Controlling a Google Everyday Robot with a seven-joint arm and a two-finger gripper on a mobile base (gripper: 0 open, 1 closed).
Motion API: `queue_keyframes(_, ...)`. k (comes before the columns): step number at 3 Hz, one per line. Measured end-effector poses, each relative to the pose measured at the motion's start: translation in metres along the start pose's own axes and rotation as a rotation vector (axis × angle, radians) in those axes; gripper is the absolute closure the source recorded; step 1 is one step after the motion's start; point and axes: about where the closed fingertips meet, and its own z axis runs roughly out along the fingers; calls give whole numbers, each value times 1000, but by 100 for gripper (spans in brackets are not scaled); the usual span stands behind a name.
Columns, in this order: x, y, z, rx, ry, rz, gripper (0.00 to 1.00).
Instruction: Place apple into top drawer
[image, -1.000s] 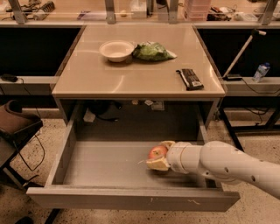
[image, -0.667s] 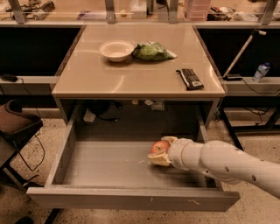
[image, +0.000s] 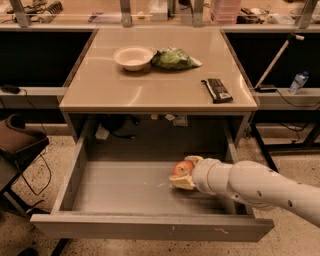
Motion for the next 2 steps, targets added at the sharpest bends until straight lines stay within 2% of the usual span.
queue_keyframes(1,0,0,0,0,0,0,12)
queue_keyframes(2,0,0,0,0,0,0,0)
